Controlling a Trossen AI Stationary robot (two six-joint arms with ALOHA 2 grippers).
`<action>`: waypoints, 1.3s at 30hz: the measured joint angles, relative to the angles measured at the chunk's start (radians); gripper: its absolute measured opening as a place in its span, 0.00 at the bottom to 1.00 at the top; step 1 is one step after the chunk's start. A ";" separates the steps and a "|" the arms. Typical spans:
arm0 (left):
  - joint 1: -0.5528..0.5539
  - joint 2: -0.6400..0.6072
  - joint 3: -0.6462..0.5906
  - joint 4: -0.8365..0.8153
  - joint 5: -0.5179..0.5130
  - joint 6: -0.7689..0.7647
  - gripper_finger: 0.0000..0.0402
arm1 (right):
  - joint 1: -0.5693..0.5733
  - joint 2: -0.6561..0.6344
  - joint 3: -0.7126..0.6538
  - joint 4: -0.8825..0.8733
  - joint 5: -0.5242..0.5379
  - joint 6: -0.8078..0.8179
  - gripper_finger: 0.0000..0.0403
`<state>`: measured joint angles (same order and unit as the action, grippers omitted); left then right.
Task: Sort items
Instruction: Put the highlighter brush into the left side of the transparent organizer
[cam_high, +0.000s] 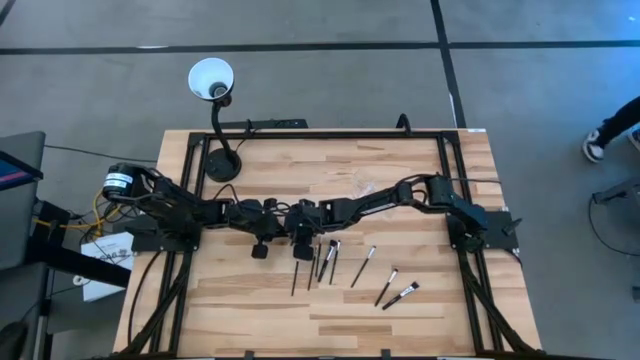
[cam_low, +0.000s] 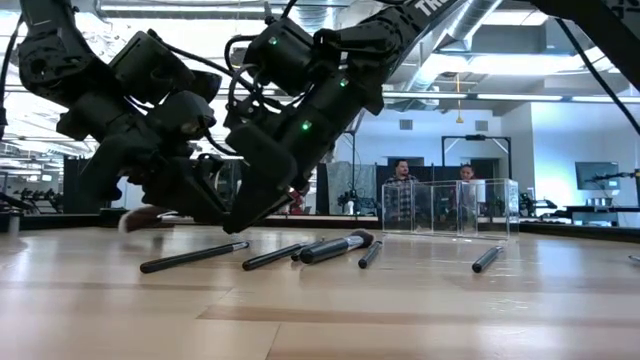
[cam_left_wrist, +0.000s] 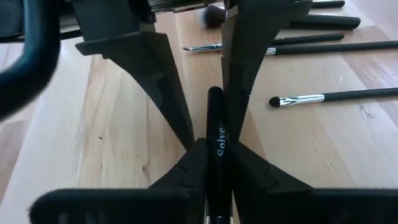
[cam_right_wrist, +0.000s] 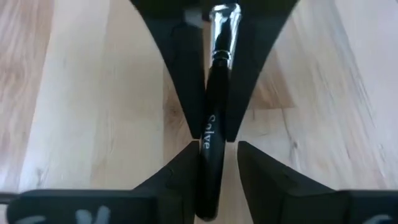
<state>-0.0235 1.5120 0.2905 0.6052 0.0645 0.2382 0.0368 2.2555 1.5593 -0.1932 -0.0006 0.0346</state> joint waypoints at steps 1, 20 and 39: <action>0.000 0.000 0.000 -0.002 0.001 0.000 0.12 | 0.000 0.000 0.000 -0.001 0.000 -0.007 0.23; 0.000 -0.001 0.000 -0.014 -0.008 -0.011 0.16 | 0.002 0.001 -0.002 0.007 0.000 0.004 0.08; -0.001 -0.252 0.000 -0.011 -0.060 -0.033 0.46 | 0.001 -0.064 -0.001 -0.154 0.088 0.026 0.07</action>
<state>-0.0242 1.2596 0.2905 0.5939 0.0045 0.2048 0.0377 2.1911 1.5584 -0.3477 0.0875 0.0609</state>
